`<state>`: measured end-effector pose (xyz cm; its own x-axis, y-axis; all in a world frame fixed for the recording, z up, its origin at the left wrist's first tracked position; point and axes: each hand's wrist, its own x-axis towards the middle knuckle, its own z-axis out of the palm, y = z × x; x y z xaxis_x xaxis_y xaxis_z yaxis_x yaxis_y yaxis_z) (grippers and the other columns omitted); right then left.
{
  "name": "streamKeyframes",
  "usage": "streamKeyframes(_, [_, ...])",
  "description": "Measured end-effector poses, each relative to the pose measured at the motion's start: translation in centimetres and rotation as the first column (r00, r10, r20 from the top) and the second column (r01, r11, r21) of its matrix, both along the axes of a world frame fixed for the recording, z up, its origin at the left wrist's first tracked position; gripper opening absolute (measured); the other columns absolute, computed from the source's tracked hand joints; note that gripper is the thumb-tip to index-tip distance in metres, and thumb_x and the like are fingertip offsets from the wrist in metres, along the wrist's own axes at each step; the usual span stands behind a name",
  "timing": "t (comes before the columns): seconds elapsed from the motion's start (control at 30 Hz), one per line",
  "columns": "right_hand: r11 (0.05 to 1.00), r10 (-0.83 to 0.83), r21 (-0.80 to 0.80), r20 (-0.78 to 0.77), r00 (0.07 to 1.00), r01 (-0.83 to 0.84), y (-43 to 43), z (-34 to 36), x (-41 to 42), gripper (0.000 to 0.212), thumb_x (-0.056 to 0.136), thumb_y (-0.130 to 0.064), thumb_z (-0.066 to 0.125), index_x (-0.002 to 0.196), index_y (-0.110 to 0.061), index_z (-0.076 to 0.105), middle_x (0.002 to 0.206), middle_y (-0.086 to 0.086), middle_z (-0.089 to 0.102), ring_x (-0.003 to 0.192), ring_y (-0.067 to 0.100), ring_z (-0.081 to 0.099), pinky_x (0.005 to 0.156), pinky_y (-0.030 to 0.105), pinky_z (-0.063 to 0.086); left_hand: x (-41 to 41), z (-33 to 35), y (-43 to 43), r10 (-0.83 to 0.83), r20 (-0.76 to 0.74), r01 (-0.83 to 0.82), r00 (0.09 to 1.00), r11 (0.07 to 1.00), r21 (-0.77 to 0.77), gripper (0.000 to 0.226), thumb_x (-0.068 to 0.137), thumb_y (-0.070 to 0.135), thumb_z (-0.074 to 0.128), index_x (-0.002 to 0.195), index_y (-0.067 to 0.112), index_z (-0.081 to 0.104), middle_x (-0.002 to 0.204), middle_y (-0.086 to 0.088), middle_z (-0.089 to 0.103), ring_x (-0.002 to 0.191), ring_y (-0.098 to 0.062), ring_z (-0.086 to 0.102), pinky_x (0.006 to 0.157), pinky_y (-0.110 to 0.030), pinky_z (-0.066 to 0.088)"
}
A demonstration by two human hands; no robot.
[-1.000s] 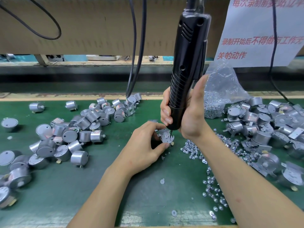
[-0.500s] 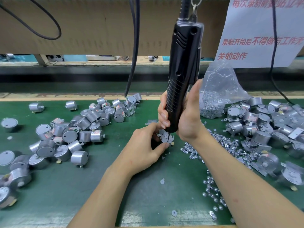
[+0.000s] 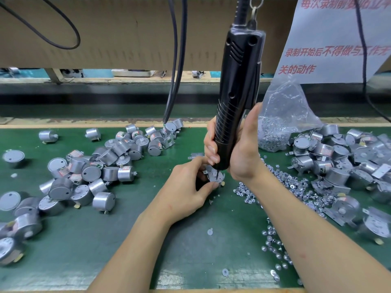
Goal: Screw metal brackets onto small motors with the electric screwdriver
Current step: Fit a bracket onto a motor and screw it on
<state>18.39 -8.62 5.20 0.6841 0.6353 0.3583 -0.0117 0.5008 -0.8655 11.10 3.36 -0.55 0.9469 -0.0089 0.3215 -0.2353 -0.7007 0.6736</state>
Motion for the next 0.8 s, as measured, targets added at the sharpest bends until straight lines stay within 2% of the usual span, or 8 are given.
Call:
streamKeyframes(0.27, [1.0,0.013,-0.013,0.01,1.0,-0.013,0.09,-0.13,-0.18,0.086,0.06,-0.098,0.05,0.068,-0.013,0.052,0.051,0.001,0.045,0.037,0.015,0.037,0.044,0.022,0.037,-0.03,-0.35,-0.29,0.023,0.016,-0.024,1.0,0.999,0.029,0.037,0.078,0.032,0.079,0.094,0.032,0.045,0.079,0.01,0.059,0.075,-0.006,0.055,0.063,-0.014,0.037])
streamKeyframes(0.47, [1.0,0.0,-0.031,0.02,1.0,0.001,0.16,-0.11,-0.3,0.081,0.066,-0.096,0.046,0.065,-0.015,0.052,0.051,0.0,0.045,0.036,0.014,0.036,0.044,0.021,0.037,0.26,-0.4,-0.48,0.028,0.037,-0.029,0.999,0.999,0.043,0.032,0.082,0.023,0.076,0.098,0.017,0.05,0.076,0.01,0.054,0.067,-0.008,0.047,0.062,-0.027,0.036])
streamKeyframes(0.53, [0.999,0.0,-0.035,0.016,1.0,0.0,0.23,-0.07,-0.34,0.081,0.066,-0.096,0.046,0.064,-0.015,0.051,0.05,0.0,0.045,0.035,0.014,0.035,0.043,0.02,0.037,0.2,-0.31,-0.48,0.021,0.031,-0.022,0.999,0.999,0.036,0.032,0.082,0.023,0.076,0.099,0.018,0.049,0.081,0.008,0.058,0.069,-0.011,0.048,0.065,-0.033,0.041])
streamKeyframes(0.67, [0.999,-0.013,-0.05,0.01,1.0,0.014,0.37,-0.01,-0.31,0.081,0.064,-0.096,0.047,0.063,-0.015,0.051,0.05,0.001,0.044,0.035,0.014,0.036,0.042,0.021,0.036,0.19,-0.44,-0.52,0.033,0.052,-0.035,0.998,0.999,0.037,0.037,0.08,0.023,0.077,0.094,0.025,0.043,0.076,0.012,0.051,0.065,-0.008,0.045,0.061,-0.03,0.035])
streamKeyframes(0.8, [0.999,-0.025,-0.047,0.016,1.0,0.026,0.4,-0.03,-0.23,0.082,0.062,-0.098,0.049,0.062,-0.016,0.053,0.05,0.002,0.045,0.034,0.014,0.036,0.042,0.022,0.036,0.15,-0.52,-0.55,0.04,0.054,-0.042,0.998,0.999,0.032,0.035,0.08,0.026,0.076,0.095,0.025,0.044,0.078,0.007,0.056,0.067,-0.014,0.047,0.063,-0.034,0.042])
